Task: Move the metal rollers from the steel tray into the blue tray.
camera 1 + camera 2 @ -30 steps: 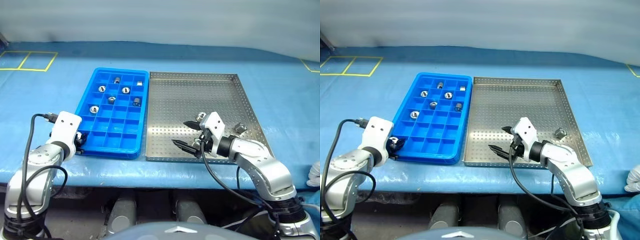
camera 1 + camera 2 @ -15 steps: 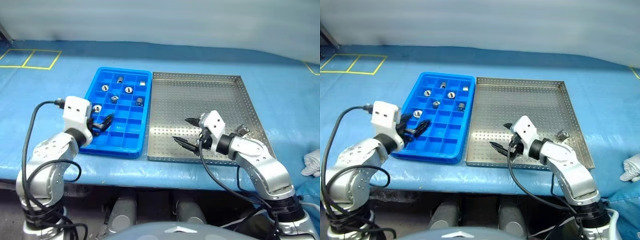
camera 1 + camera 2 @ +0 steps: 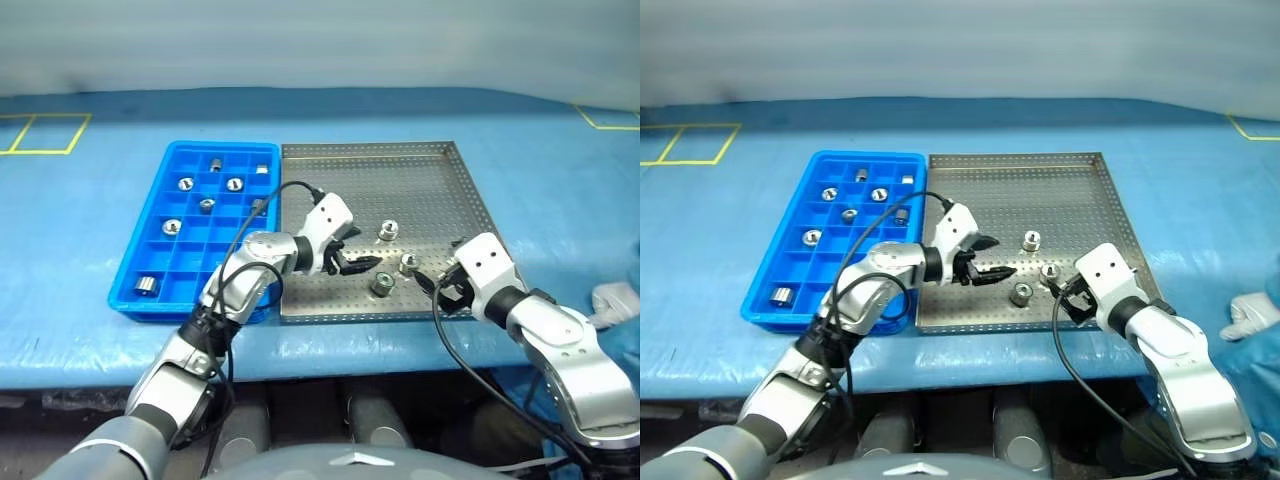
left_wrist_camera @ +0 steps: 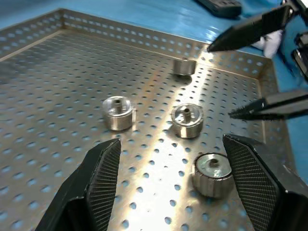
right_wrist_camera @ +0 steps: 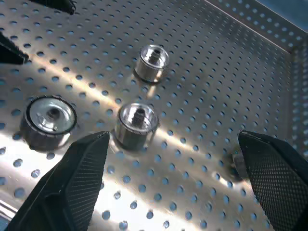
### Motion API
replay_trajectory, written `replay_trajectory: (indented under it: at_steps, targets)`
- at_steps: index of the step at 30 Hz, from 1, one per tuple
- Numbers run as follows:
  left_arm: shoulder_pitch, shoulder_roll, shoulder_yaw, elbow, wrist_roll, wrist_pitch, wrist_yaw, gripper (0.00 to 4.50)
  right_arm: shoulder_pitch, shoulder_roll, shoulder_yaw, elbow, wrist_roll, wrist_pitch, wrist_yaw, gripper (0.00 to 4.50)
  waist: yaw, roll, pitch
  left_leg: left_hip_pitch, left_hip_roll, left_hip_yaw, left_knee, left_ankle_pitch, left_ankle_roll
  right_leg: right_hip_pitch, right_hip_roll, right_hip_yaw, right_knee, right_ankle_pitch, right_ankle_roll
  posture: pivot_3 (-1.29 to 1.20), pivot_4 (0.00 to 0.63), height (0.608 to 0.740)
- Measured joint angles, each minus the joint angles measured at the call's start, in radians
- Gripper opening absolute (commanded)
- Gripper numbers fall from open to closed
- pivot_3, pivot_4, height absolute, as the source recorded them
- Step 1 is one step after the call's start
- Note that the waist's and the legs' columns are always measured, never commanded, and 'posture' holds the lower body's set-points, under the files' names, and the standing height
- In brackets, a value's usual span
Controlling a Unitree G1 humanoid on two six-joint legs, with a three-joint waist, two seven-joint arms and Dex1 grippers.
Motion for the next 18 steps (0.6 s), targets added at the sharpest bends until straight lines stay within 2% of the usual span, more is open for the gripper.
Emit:
replay_trajectory:
  at_steps: [9,18]
  targets:
    - [-0.04,-0.062,-0.059,0.225,0.094,-0.059,-0.023,3.66,0.022,0.049,-0.018,-0.056,-0.02,0.028,-0.062,4.5,-0.114,0.0,0.0,0.001,0.0,0.001,0.002,0.0,0.0,0.001,0.0,0.002,0.001,0.0,0.001,-0.3,0.15,0.74]
    - [-0.039,-0.02,-0.047,0.208,0.132,-0.062,-0.015,3.66,0.005,0.051,-0.028,-0.053,-0.036,0.029,-0.068,4.5,-0.164,0.0,0.0,0.002,-0.001,0.0,-0.001,0.0,0.0,0.001,0.0,0.003,0.001,0.0,0.001,-0.25,0.15,0.74]
